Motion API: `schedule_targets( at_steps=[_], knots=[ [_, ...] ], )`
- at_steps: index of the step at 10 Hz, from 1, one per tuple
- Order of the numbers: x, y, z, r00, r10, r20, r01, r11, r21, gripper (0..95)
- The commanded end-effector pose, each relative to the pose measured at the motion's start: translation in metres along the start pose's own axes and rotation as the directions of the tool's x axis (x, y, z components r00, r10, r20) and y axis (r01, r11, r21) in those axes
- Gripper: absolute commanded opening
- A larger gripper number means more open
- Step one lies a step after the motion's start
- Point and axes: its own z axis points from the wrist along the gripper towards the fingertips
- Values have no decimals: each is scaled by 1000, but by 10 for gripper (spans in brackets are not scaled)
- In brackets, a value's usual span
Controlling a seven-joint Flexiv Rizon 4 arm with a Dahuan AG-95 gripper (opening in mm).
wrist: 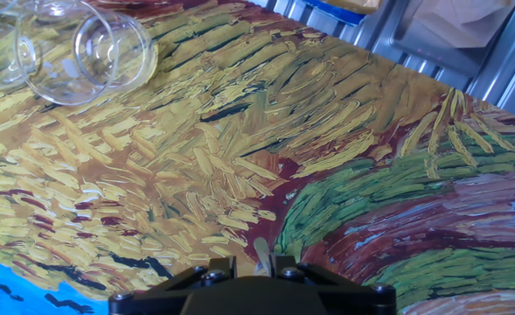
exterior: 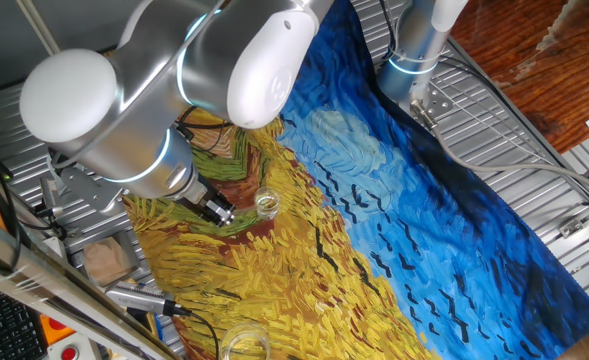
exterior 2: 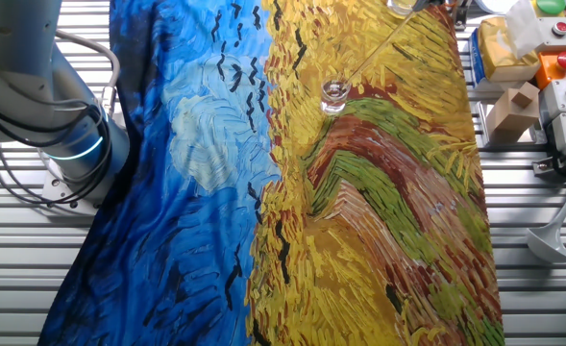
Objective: Stir the beaker with a glass rod
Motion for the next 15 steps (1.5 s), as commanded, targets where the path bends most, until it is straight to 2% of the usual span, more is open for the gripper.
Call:
schedule_targets(
  at_steps=[1, 5, 15],
  knots=[
    [-3, 0, -2, 1000, -1, 0, 1, 1000, -3, 190],
    [-8, -2, -4, 1000, -5, 0, 5, 1000, -3, 190],
    [-7, -2, -3, 1000, -15, -2, 15, 1000, 2, 190]
  ],
)
